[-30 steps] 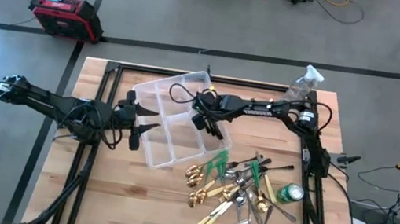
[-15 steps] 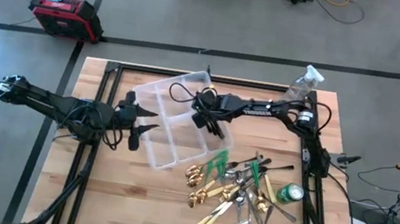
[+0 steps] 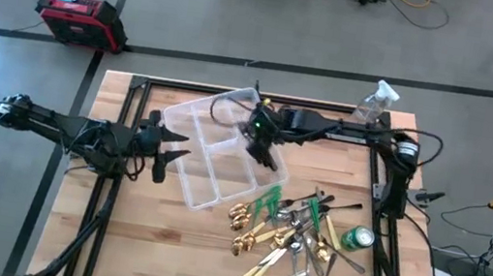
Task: Sort silverware
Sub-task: Put the black fork into the transparent silverware tray
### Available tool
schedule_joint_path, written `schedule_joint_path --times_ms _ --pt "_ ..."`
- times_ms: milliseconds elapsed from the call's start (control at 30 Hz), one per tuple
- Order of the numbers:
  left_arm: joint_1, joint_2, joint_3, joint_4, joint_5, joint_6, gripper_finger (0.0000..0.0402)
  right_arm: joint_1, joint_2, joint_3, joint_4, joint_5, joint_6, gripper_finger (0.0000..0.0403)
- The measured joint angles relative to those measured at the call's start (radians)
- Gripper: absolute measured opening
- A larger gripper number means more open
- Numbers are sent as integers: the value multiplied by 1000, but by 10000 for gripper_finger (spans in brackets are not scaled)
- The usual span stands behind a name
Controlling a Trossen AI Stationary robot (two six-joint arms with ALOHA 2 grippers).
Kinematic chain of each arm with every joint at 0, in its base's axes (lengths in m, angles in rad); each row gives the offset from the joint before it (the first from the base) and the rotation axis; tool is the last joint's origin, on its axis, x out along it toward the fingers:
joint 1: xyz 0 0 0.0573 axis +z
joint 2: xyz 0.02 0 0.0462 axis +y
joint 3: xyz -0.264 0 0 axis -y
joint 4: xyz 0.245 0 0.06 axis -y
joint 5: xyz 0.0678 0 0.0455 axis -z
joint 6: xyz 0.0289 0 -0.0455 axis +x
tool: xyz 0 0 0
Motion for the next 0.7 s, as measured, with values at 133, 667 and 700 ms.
schedule_joint_path --times_ms 133,667,700 --pt "0 33 -77 -8 6 -76 155 78 -58 -22 -170 -146 -86 147" --pt "0 162 -261 145 -79 -211 155 495 -182 -341 -212 -163 81 89" --pt "0 161 -250 115 -96 -217 155 501 -182 -361 -212 -152 81 86"
